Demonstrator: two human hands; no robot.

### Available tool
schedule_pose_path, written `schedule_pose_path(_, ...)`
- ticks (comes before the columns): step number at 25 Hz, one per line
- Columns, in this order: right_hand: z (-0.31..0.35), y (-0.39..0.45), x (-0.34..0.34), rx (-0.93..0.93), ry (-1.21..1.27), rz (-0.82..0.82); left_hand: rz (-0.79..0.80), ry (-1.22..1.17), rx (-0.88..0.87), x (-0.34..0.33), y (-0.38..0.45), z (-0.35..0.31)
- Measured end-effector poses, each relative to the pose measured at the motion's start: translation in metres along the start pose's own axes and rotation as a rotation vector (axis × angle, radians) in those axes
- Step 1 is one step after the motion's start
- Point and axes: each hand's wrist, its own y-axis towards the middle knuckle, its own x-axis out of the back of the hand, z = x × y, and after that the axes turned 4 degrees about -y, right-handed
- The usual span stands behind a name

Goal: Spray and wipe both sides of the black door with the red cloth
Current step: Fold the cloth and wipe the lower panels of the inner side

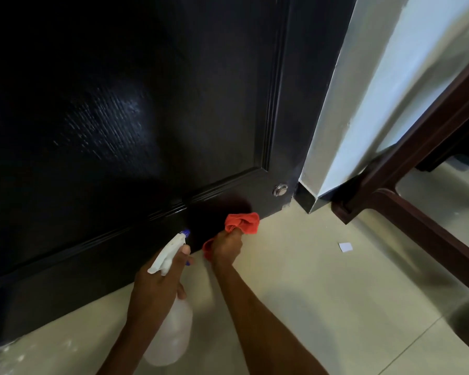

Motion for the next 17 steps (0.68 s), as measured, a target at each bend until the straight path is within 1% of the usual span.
schedule_pose_path(2,0.022,0.019,0.020,0.011,0.133,-0.102,0.000,-0.004,-0.016,-0.005,-0.001,-0.002)
schedule_pose_path(5,0.052,0.042,0.056,0.049,0.423,-0.289,0.031,-0.005,-0.015,-0.016,-0.004,-0.004)
schedule_pose_path(7,0.057,0.042,0.065,0.205,0.548,-0.314,0.013,-0.042,0.005,-0.022,-0.006,-0.004)
schedule_pose_path(8,0.056,0.037,0.063,0.320,0.547,-0.293,0.005,-0.040,0.002,-0.023,-0.006,-0.006)
schedule_pose_path(9,0.056,0.031,0.059,0.445,0.479,-0.247,0.009,-0.030,-0.007,-0.023,-0.007,-0.007)
schedule_pose_path(11,0.059,0.023,0.050,0.699,0.194,-0.090,0.027,-0.014,-0.022,-0.020,-0.011,-0.008)
schedule_pose_path(12,0.064,0.022,0.047,0.768,0.056,-0.005,0.026,-0.017,-0.027,-0.018,-0.014,-0.010)
schedule_pose_path(13,0.072,0.019,0.049,0.750,-0.006,0.086,0.015,-0.024,-0.027,-0.015,-0.015,-0.009)
schedule_pose_path(14,0.078,0.016,0.052,0.679,-0.007,0.157,0.001,-0.034,-0.024,-0.012,-0.015,-0.009)
schedule_pose_path(15,0.082,0.018,0.053,0.569,0.030,0.197,-0.009,-0.039,-0.013,-0.008,-0.015,-0.008)
schedule_pose_path(17,0.081,0.019,0.059,0.356,0.269,0.250,-0.022,-0.042,-0.007,-0.003,-0.012,-0.007)
